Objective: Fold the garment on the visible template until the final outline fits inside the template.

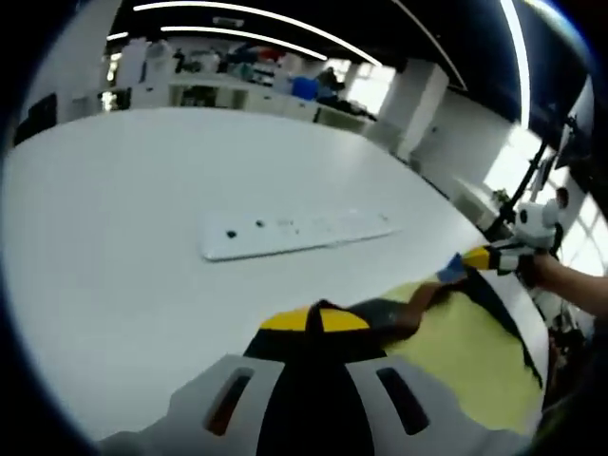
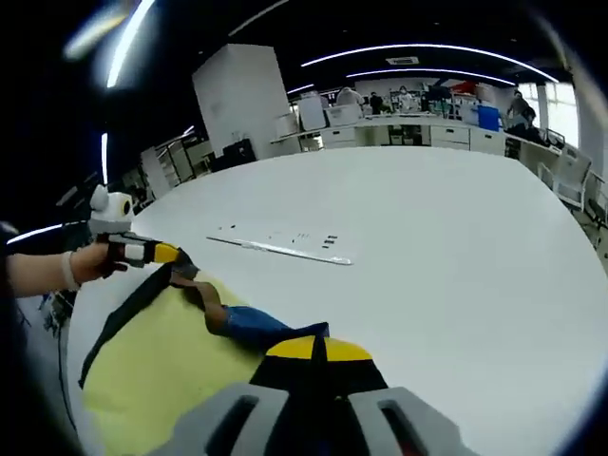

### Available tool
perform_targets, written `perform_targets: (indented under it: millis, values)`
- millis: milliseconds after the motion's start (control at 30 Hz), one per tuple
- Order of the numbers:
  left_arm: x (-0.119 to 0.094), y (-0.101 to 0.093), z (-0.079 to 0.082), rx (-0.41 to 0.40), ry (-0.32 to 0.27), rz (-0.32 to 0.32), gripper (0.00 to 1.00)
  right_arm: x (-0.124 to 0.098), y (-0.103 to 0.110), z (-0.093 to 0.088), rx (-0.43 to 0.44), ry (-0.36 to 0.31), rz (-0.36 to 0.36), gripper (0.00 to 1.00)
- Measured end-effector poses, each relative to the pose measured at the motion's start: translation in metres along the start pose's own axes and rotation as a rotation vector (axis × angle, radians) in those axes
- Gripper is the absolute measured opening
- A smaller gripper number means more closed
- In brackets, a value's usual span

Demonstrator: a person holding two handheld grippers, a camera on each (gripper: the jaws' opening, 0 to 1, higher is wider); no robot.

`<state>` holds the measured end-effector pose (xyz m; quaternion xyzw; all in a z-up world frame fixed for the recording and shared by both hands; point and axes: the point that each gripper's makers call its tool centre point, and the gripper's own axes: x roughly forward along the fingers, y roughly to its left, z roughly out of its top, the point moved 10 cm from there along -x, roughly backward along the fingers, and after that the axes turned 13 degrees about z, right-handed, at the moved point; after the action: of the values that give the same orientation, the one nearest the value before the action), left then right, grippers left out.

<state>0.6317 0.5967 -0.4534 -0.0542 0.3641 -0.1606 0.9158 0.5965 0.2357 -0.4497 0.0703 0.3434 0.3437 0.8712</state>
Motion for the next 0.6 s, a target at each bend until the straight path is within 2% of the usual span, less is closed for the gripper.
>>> perform_targets:
  millis: [67, 133, 167, 233, 300, 400, 433, 467, 533, 600]
  values:
    - [0.002, 0.006, -0.003, -0.080, 0.035, 0.028, 0.00, 0.000, -0.006, -0.003, 0.076, 0.010, -0.028, 0.00]
    - [0.004, 0.009, -0.008, -0.110, 0.066, 0.033, 0.00, 0.000, -0.011, -0.006, 0.149, 0.004, -0.050, 0.00]
    - [0.004, 0.010, -0.009, -0.120, 0.068, 0.043, 0.00, 0.001, -0.011, -0.007, 0.200, -0.003, -0.029, 0.00]
    - [0.006, 0.010, -0.011, -0.136, 0.082, 0.043, 0.00, 0.000, -0.013, -0.008, 0.246, -0.005, -0.031, 0.00]
    - [0.006, 0.007, -0.008, -0.125, 0.069, 0.035, 0.00, 0.000, -0.014, -0.006, 0.231, -0.011, -0.035, 0.00]
    - [0.006, 0.006, -0.003, 0.052, 0.023, 0.041, 0.00, 0.002, -0.014, -0.001, 0.038, 0.017, -0.051, 0.00]
    - [0.006, 0.004, -0.002, 0.107, 0.018, 0.055, 0.00, 0.004, -0.011, 0.000, 0.002, 0.033, -0.036, 0.00]
    - [0.006, 0.002, 0.000, 0.154, -0.009, 0.052, 0.03, 0.005, -0.009, 0.000, 0.013, 0.034, -0.024, 0.00]
    - [0.005, 0.002, 0.002, 0.170, -0.013, 0.077, 0.08, 0.006, -0.008, 0.001, 0.038, 0.014, -0.023, 0.00]
    - [0.002, 0.000, 0.006, 0.149, -0.036, 0.050, 0.11, 0.007, -0.009, 0.004, 0.034, -0.006, -0.031, 0.09]
